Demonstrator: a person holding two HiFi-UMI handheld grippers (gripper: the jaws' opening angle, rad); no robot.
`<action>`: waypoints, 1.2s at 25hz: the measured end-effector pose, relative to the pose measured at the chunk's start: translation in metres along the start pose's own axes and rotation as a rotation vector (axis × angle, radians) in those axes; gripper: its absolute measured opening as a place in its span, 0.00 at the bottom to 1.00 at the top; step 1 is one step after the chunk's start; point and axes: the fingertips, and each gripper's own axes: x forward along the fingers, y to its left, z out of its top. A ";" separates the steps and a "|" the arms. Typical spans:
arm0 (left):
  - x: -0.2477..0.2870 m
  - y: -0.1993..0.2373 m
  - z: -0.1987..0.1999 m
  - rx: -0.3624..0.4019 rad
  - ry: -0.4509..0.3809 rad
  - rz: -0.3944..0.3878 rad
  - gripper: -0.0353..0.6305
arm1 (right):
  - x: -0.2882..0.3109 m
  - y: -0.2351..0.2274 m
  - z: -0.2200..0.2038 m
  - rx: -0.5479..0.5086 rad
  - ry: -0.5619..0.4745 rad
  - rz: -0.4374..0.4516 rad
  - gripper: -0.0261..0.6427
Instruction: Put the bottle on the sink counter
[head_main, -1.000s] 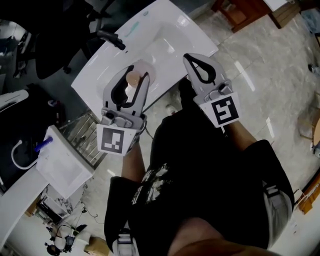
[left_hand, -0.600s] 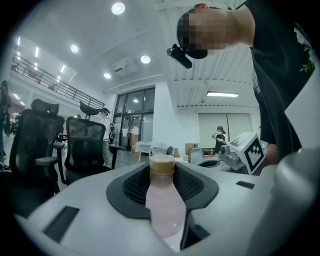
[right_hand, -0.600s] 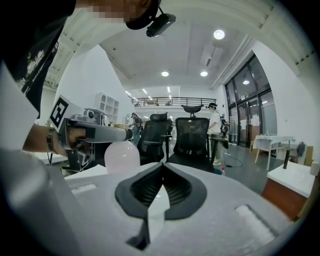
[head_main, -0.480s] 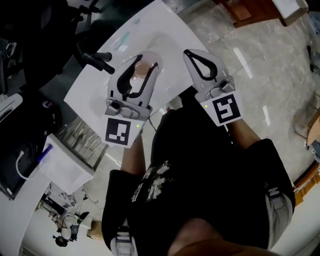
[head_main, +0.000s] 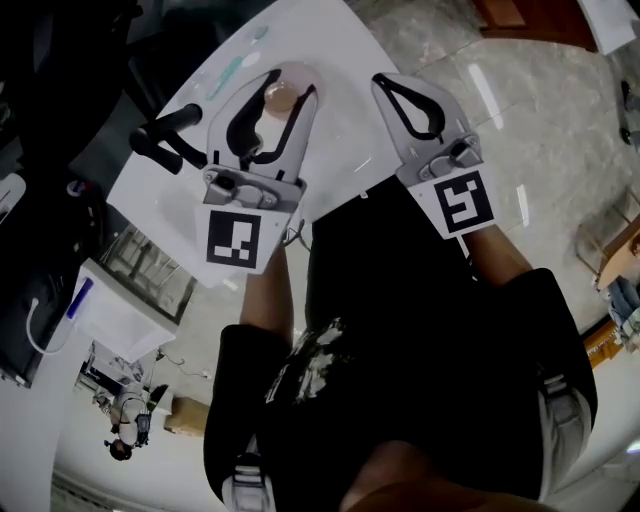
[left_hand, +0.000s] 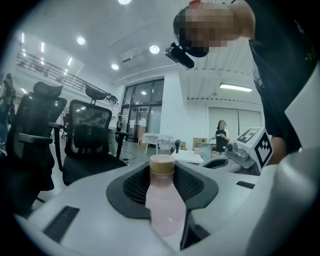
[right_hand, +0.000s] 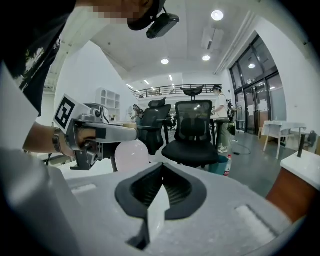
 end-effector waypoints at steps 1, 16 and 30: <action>0.008 0.008 -0.005 0.005 0.004 0.008 0.28 | 0.009 -0.004 -0.006 0.004 0.009 0.007 0.03; 0.094 0.053 -0.101 -0.017 0.083 0.045 0.28 | 0.063 -0.038 -0.070 0.037 0.110 0.049 0.03; 0.140 0.077 -0.147 -0.038 0.137 0.096 0.28 | 0.088 -0.053 -0.085 0.014 0.101 0.087 0.03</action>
